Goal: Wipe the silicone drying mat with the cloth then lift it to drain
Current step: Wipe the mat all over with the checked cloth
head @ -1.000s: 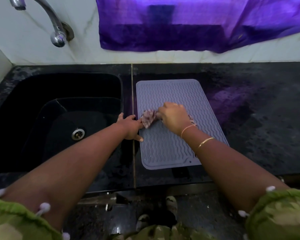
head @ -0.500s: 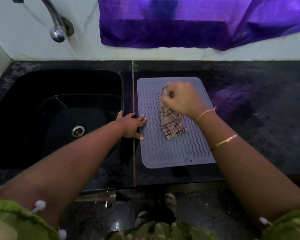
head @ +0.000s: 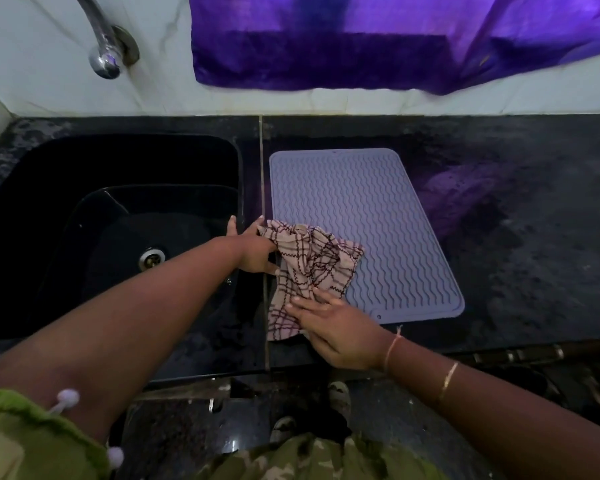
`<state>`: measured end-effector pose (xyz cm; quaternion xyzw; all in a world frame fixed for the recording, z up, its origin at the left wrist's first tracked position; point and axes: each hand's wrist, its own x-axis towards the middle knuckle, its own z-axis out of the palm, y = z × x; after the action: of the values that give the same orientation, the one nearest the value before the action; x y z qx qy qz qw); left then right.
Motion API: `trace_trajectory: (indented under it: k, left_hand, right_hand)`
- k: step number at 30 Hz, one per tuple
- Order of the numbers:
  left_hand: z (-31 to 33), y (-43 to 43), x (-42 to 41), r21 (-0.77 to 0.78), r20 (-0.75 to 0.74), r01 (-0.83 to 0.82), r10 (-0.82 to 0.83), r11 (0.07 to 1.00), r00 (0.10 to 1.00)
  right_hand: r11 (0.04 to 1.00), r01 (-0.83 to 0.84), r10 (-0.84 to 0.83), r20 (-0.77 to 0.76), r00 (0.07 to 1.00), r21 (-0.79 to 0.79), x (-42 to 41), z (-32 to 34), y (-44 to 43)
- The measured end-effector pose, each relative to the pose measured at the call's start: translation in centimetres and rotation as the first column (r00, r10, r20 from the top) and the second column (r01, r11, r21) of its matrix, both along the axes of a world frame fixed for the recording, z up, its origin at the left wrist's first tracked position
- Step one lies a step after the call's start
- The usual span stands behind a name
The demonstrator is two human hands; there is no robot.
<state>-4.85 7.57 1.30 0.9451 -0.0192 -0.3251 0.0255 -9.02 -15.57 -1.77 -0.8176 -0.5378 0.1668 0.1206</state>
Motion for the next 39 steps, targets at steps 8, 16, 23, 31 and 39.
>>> trace_trajectory:
  k: [8,16,23,31,39]
  left_hand:
    - [-0.3,0.0,0.1,-0.013,-0.009,0.002,-0.002,1.000,1.000]
    - [-0.1,-0.2,0.2,0.019,0.000,-0.013,0.013,1.000,1.000]
    - [0.1,-0.2,-0.1,0.012,-0.011,0.003,-0.003,1.000,1.000]
    - [0.0,0.2,0.1,-0.020,-0.002,0.003,-0.003,1.000,1.000]
    - [0.3,0.1,0.3,0.009,-0.020,-0.007,0.007,1.000,1.000]
  right_hand:
    - [0.999,0.045,-0.041,0.232,0.972,-0.013,5.3,2.2,-1.7]
    - [0.968,0.192,-0.185,-0.058,0.981,0.165,-2.5,-0.1,2.9]
    - [0.985,0.136,-0.145,0.085,0.986,0.103,2.9,2.2,-2.5]
    - [0.825,0.493,-0.505,-0.032,0.863,0.275,6.5,3.6,0.9]
    - [0.965,0.240,-0.260,0.338,0.904,0.103,2.3,-0.3,-0.1]
